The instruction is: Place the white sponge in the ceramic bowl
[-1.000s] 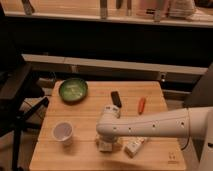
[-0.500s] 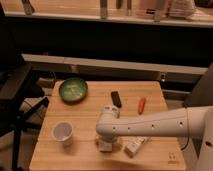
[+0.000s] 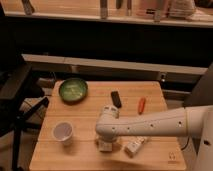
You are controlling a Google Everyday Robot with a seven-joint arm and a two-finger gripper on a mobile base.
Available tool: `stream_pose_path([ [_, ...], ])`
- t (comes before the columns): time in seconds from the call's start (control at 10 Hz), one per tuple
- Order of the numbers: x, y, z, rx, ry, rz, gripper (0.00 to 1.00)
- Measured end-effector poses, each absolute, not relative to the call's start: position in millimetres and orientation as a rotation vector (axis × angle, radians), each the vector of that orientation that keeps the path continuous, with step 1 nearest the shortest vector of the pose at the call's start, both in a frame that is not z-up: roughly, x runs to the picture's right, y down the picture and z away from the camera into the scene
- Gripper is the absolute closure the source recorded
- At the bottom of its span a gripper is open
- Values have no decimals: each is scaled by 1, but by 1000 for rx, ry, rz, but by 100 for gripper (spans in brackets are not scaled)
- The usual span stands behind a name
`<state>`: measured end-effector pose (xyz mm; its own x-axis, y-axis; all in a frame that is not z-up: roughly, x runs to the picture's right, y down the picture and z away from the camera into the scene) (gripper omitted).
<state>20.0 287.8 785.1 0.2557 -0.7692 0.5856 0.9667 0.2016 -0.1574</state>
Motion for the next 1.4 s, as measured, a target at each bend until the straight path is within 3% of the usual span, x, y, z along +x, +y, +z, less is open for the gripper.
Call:
stream_pose_path([
  [0.6, 17, 288, 788, -560, -419, -1264, 25],
  [1.4, 19, 274, 789, -543, -402, -1246, 95],
])
